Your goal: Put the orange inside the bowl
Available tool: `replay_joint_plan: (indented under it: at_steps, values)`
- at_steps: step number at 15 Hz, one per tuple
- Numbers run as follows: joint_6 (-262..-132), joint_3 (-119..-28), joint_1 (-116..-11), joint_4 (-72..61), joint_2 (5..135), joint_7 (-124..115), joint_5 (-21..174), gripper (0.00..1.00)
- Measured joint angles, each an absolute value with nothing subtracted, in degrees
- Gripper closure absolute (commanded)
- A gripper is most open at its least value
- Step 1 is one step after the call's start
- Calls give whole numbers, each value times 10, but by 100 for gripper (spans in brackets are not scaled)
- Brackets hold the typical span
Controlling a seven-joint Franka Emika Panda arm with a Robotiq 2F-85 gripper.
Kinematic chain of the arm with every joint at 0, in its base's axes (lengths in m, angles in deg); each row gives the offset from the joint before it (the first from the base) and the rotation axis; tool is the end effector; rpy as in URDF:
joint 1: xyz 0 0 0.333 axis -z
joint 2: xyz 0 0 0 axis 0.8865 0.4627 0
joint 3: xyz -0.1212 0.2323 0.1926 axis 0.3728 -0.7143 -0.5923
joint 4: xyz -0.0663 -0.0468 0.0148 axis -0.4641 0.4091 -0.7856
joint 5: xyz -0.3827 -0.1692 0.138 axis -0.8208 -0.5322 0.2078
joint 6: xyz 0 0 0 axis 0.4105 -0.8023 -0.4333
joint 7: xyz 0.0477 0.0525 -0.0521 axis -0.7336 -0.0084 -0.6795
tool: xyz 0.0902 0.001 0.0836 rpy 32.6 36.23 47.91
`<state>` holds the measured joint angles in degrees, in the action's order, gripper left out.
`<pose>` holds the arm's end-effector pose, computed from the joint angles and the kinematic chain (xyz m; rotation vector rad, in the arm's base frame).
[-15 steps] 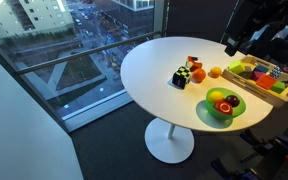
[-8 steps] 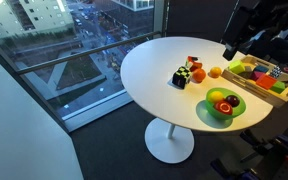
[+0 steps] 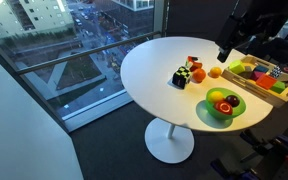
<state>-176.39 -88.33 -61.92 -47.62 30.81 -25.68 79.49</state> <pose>0.4668 0.0898 0.4563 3.0453 -0.4241 0.0827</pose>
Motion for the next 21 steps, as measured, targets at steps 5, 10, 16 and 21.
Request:
replay_joint_plan:
  at_steps: [5, 10, 16, 21]
  values:
    - [-1782, -860, -618, -471, 339, -255, 795, 0]
    - [-1793, -834, -616, -462, 371, -235, 795, 0]
    - [-1812, -794, -614, -457, 407, -153, 795, 0]
    - [-1813, -777, -606, -447, 437, -124, 779, 0]
